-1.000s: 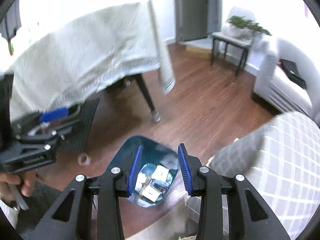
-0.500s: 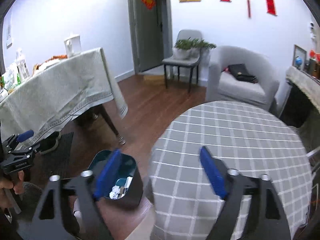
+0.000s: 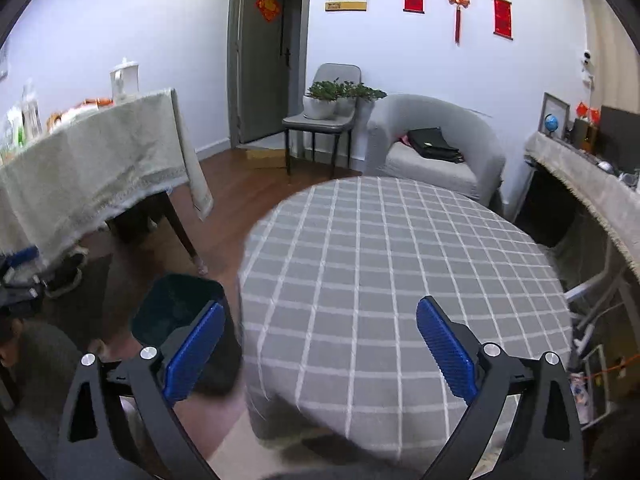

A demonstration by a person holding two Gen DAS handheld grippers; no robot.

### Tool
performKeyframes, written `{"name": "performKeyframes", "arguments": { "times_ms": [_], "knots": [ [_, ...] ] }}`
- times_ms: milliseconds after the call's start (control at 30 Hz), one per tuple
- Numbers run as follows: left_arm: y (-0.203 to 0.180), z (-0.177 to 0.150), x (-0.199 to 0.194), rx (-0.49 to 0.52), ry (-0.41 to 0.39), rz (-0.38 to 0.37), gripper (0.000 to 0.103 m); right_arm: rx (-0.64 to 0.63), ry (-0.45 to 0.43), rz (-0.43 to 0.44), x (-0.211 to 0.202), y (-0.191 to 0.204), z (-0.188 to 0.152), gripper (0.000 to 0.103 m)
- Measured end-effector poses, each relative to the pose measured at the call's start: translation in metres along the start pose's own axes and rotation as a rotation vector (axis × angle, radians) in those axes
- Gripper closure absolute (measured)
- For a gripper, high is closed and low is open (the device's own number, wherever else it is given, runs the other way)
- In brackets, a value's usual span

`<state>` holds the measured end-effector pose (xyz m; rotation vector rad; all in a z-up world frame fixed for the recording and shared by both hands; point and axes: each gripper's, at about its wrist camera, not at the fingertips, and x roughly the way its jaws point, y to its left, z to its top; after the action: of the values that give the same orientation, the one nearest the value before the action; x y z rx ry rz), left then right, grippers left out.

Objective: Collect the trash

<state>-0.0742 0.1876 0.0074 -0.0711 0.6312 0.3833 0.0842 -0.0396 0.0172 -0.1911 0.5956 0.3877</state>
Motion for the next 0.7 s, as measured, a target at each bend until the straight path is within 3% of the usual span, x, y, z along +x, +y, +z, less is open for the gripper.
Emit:
{"name": "performKeyframes", "arguments": {
  "times_ms": [133, 400, 700],
  "knots": [
    [0.002, -0.003, -0.006, -0.029, -0.013, -0.023, 0.005, 0.011, -0.031, -0.005, -0.008, 0.003, -0.010, 0.005],
    [-0.011, -0.013, -0.005, 0.023, 0.011, -0.005, 0.005, 0.018, -0.021, 0.103, -0.003, 0.006, -0.015, 0.004],
    [-0.002, -0.015, -0.002, -0.033, 0.021, -0.028, 0.005, 0.014, -0.025, 0.110, -0.002, 0.011, -0.016, 0.004]
  ]
}}
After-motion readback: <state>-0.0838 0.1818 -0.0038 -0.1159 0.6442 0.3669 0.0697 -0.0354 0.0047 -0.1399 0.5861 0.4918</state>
